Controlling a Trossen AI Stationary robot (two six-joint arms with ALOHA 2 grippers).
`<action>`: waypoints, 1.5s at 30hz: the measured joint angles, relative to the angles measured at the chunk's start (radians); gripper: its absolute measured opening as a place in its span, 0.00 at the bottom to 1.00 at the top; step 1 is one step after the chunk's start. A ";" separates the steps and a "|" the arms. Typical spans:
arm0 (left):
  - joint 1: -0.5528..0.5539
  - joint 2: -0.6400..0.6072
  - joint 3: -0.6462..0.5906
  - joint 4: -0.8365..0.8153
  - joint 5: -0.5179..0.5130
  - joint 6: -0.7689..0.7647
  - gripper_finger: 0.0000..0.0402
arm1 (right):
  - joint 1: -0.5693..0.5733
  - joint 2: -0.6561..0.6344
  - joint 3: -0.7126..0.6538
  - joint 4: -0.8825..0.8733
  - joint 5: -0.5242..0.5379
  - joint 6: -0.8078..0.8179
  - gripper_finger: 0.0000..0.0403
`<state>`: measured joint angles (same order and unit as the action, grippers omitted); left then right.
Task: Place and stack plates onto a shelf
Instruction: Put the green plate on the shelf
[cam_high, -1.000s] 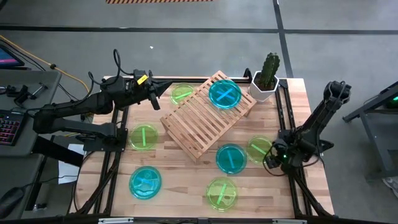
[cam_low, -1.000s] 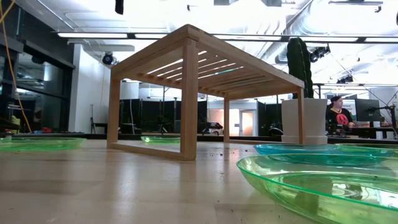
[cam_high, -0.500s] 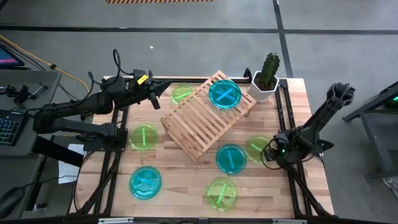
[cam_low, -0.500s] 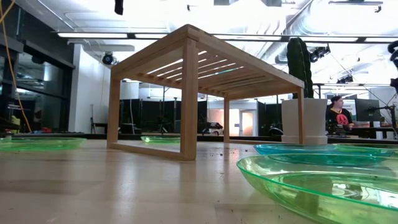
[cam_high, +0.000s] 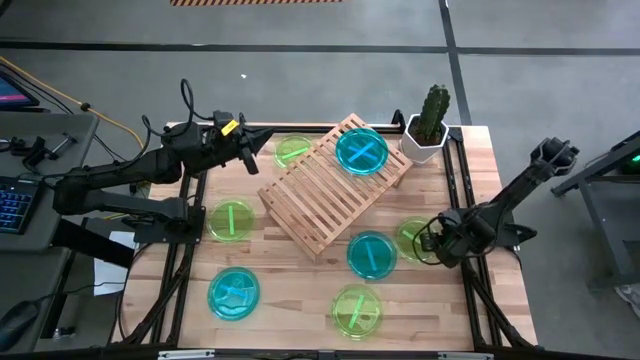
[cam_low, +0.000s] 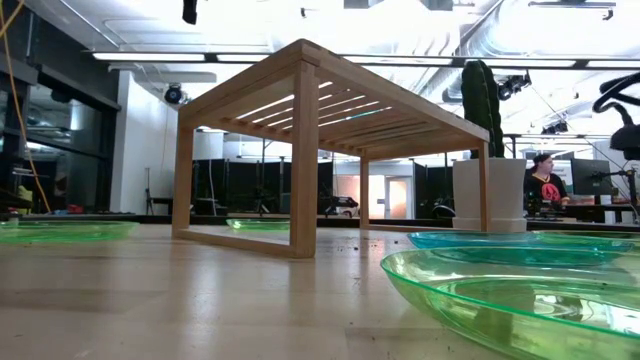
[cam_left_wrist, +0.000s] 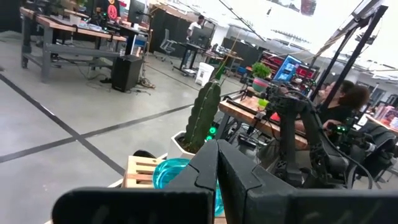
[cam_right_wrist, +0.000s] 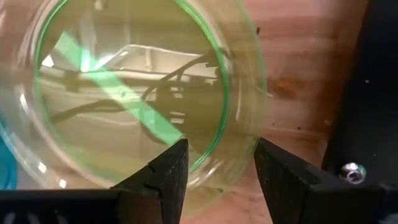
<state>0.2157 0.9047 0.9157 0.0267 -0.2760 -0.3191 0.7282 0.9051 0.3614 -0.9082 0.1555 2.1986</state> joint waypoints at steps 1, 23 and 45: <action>0.000 0.000 0.000 0.000 -0.001 0.000 0.00 | -0.015 0.010 0.000 0.001 -0.003 0.000 0.41; 0.000 0.000 0.000 -0.001 -0.048 0.043 0.00 | -0.113 0.079 0.011 0.015 -0.033 -0.052 0.01; 0.001 0.000 0.000 0.000 -0.078 0.043 0.00 | -0.038 -0.189 0.137 -0.013 -0.007 -0.378 0.00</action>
<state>0.2165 0.9049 0.9154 0.0266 -0.3542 -0.2760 0.6899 0.7163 0.4981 -0.9216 0.1490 1.8209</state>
